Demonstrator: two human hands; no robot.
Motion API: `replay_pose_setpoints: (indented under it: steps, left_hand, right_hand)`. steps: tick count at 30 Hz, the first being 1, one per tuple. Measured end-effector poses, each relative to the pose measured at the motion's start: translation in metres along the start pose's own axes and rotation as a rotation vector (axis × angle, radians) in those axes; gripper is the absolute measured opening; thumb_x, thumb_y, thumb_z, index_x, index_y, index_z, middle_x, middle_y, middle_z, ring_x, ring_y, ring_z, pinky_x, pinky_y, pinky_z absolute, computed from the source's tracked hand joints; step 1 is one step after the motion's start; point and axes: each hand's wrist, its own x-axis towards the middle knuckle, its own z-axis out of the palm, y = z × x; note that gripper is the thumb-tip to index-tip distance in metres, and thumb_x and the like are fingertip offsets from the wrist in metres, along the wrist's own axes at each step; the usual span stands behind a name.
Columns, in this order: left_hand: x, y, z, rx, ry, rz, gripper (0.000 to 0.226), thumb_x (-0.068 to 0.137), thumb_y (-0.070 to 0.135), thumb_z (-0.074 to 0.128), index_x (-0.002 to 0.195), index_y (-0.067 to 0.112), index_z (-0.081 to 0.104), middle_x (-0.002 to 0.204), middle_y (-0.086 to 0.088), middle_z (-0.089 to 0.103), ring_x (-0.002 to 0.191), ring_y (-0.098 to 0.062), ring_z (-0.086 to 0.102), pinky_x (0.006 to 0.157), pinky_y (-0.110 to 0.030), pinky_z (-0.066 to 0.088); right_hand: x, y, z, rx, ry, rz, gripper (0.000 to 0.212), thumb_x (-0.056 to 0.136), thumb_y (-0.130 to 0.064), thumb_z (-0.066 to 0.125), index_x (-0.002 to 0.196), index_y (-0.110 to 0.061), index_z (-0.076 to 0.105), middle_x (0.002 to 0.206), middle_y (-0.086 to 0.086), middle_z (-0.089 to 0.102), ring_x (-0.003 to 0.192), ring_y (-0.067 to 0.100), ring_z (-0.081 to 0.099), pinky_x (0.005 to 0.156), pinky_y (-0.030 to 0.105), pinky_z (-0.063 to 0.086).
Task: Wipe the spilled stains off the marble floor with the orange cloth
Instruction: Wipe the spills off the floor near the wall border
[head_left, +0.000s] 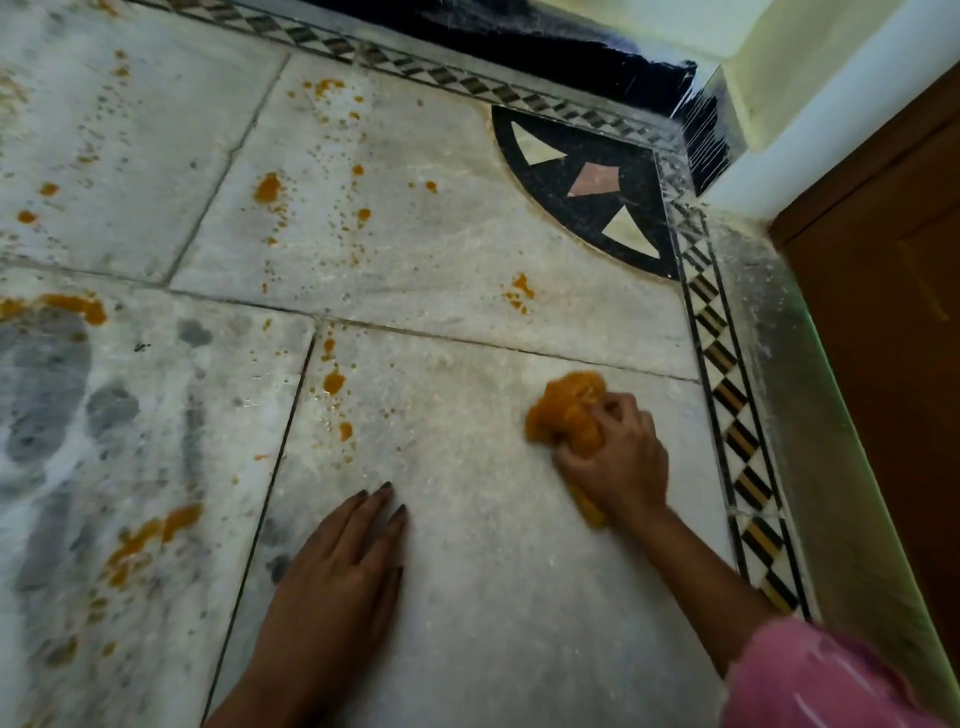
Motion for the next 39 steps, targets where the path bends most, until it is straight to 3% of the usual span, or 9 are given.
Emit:
replay_pose_setpoints:
  steps: [4,8,12,15,20,25,29,35,39]
  left_hand:
    - [0.0,0.006,-0.001,-0.014,0.023,-0.018,0.06,0.097,0.036,0.017,0.115,0.003,0.065,0.128,-0.017,0.056,0.118,-0.027,0.044,0.105,-0.028,0.022]
    - [-0.008,0.004,-0.001,-0.01,0.008,-0.009,0.062,0.097,0.037,0.016,0.114,0.005,0.066,0.128,-0.016,0.057,0.117,-0.027,0.044,0.106,-0.025,0.018]
    - [-0.021,-0.004,-0.005,-0.012,0.029,0.006,0.059,0.097,0.038,0.019,0.115,0.007,0.066,0.128,-0.015,0.057,0.117,-0.026,0.044,0.104,-0.024,0.019]
    - [-0.029,-0.008,-0.006,-0.005,0.058,0.002,0.055,0.096,0.036,0.023,0.115,0.007,0.066,0.129,-0.014,0.057,0.119,-0.025,0.044,0.105,-0.025,0.021]
    - [-0.041,-0.009,-0.008,-0.016,0.066,-0.065,0.055,0.096,0.038,0.024,0.116,0.008,0.065,0.129,-0.015,0.056,0.119,-0.025,0.044,0.107,-0.026,0.021]
    - [-0.052,-0.014,-0.02,-0.01,0.049,-0.156,0.05,0.093,0.038,0.03,0.12,0.012,0.063,0.131,-0.012,0.055,0.119,-0.026,0.047,0.108,-0.022,0.018]
    - [-0.052,-0.022,-0.026,0.0,0.063,-0.217,0.049,0.093,0.038,0.031,0.12,0.013,0.063,0.132,-0.01,0.055,0.118,-0.026,0.05,0.102,-0.029,0.029]
    - [-0.062,-0.038,-0.026,0.072,0.068,-0.259,0.044,0.089,0.032,0.039,0.118,0.009,0.064,0.13,-0.013,0.056,0.112,-0.032,0.057,0.096,-0.043,0.039]
    - [-0.066,-0.036,-0.027,0.134,0.061,-0.29,0.046,0.087,0.032,0.038,0.118,0.009,0.064,0.128,-0.015,0.057,0.112,-0.034,0.058,0.099,-0.043,0.032]
  right_hand:
    - [0.062,-0.055,0.015,-0.009,-0.008,0.168,0.055,0.071,-0.054,0.062,0.118,-0.026,0.055,0.126,0.008,0.045,0.111,0.034,0.044,0.086,0.043,0.045]
    - [0.012,-0.101,0.028,0.005,-0.076,-0.209,0.059,0.064,-0.055,0.057,0.116,-0.028,0.058,0.125,0.008,0.05,0.102,0.033,0.048,0.08,0.041,0.045]
    - [-0.056,-0.033,0.004,0.117,-0.137,-0.489,0.058,0.058,-0.056,0.057,0.111,-0.032,0.062,0.114,0.007,0.06,0.088,0.03,0.056,0.074,0.037,0.05]
    - [-0.028,0.0,-0.002,0.031,-0.063,-0.293,0.058,0.058,-0.058,0.053,0.106,-0.027,0.066,0.108,0.007,0.058,0.088,0.03,0.056,0.068,0.037,0.051]
    - [0.049,-0.073,0.021,-0.03,-0.014,-0.011,0.053,0.069,-0.056,0.059,0.114,-0.027,0.058,0.122,0.006,0.049,0.106,0.033,0.047,0.082,0.041,0.046]
    - [-0.006,-0.146,0.036,0.04,-0.067,-0.371,0.059,0.059,-0.056,0.049,0.106,-0.025,0.064,0.115,0.008,0.058,0.091,0.033,0.054,0.073,0.039,0.045]
    - [-0.06,-0.085,0.018,0.117,-0.13,-0.672,0.059,0.056,-0.056,0.056,0.11,-0.031,0.063,0.113,0.007,0.062,0.082,0.031,0.057,0.07,0.037,0.051]
    - [0.016,-0.11,0.028,-0.018,-0.019,-0.222,0.059,0.059,-0.061,0.047,0.103,-0.026,0.065,0.113,0.007,0.056,0.095,0.033,0.053,0.071,0.039,0.048]
    - [0.0,-0.183,0.047,0.028,-0.072,-0.337,0.055,0.059,-0.056,0.049,0.101,-0.024,0.064,0.115,0.01,0.055,0.096,0.034,0.051,0.075,0.04,0.043]
